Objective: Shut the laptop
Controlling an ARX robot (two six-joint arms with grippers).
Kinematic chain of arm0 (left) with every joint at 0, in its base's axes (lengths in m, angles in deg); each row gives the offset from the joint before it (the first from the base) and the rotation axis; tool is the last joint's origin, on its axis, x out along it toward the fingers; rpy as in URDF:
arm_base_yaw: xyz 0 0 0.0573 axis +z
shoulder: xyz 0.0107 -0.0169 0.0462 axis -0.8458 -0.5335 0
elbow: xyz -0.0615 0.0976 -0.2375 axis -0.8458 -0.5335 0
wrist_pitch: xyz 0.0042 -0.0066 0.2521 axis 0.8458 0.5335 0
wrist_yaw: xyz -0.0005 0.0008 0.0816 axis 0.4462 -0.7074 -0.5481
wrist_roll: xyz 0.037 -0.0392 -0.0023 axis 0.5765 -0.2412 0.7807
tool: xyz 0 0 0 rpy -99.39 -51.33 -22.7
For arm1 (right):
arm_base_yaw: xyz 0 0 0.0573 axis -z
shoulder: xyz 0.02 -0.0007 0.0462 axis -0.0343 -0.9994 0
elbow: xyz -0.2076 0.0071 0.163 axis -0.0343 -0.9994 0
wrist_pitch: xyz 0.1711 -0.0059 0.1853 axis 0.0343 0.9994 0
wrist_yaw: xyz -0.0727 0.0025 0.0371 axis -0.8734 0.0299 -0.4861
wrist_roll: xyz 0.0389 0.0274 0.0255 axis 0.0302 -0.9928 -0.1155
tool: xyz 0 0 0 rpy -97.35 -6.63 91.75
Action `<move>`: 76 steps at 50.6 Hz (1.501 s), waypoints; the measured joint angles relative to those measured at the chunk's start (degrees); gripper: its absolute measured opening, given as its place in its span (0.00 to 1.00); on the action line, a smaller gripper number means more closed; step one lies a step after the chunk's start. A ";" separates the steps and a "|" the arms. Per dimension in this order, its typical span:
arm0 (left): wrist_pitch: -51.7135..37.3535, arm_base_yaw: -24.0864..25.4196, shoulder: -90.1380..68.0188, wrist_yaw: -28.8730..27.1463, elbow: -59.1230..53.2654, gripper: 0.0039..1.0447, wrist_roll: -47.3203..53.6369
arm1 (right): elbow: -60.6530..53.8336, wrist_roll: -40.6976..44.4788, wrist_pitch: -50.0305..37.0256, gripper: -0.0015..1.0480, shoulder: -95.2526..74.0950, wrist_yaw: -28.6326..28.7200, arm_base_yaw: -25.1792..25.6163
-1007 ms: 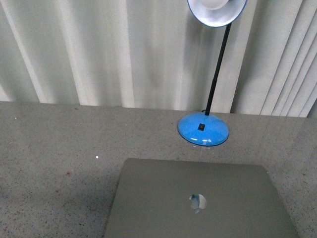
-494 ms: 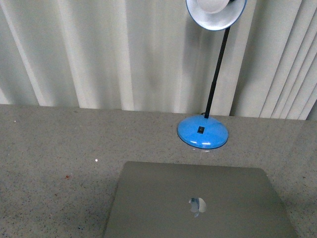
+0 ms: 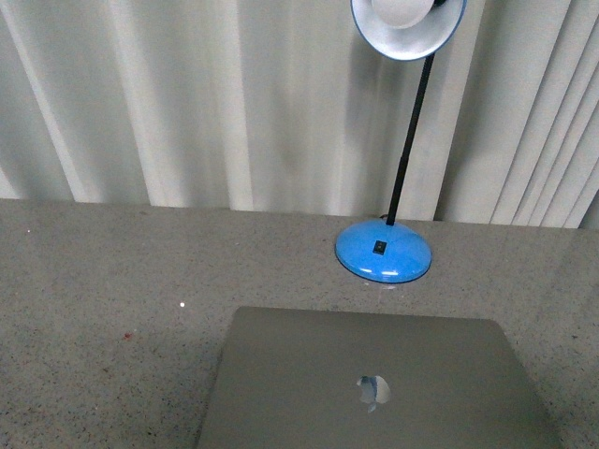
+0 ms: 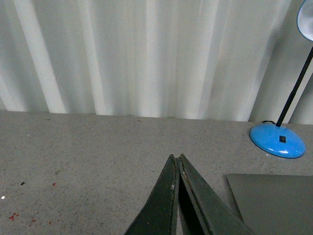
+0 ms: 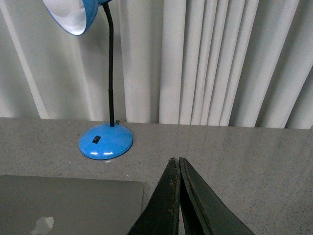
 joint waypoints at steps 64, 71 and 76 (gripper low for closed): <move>15.85 -0.02 15.45 0.02 0.02 0.19 -0.20 | 0.04 -0.02 25.73 0.25 25.77 0.02 0.00; 15.85 -0.02 15.45 0.02 0.02 0.52 -0.20 | 0.04 -0.02 25.73 0.57 25.77 0.02 0.00; 15.85 -0.02 15.45 0.02 0.02 0.74 -0.20 | 0.04 -0.02 25.73 0.81 25.77 0.02 0.00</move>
